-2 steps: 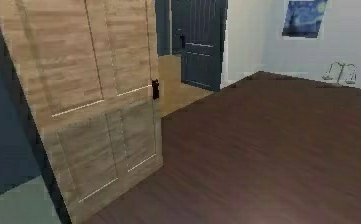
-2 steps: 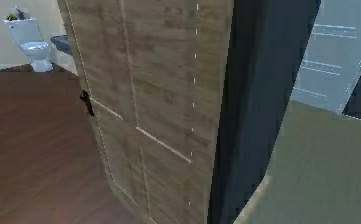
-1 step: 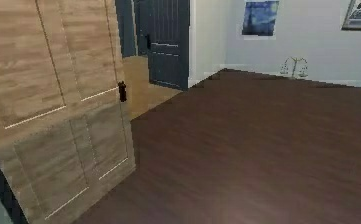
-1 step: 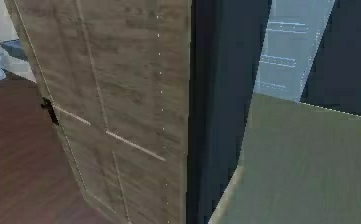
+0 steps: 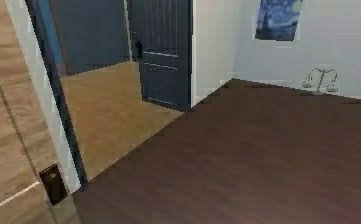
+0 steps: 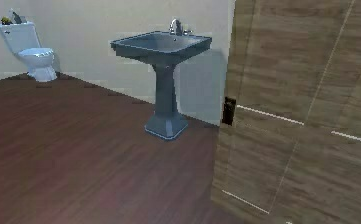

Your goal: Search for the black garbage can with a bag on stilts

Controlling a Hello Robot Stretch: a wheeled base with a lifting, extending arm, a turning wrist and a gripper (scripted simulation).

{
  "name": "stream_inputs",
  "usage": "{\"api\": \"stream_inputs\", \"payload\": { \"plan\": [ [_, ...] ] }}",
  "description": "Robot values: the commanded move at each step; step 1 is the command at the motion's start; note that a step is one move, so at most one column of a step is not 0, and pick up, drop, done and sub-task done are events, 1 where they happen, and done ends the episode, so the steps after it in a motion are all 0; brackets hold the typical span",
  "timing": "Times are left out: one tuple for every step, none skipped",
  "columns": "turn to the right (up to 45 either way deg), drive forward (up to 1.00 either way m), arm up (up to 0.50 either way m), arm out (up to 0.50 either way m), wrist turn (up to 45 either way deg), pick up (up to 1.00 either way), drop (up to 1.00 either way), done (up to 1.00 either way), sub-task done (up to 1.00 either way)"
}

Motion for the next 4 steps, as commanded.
{"api": "stream_inputs", "payload": {
  "plan": [
    [0.0, 0.55, 0.00, 0.00, 0.0, 0.00, 0.00, 0.00, 0.00],
    [-18.0, 0.00, 0.00, 0.00, 0.0, 0.00, 0.00, 0.00, 0.00],
    [0.0, 1.00, 0.00, 0.00, 0.0, 0.00, 0.00, 0.00, 0.00],
    [0.0, 0.30, 0.00, 0.00, 0.0, 0.00, 0.00, 0.00, 0.00]
  ]
}}
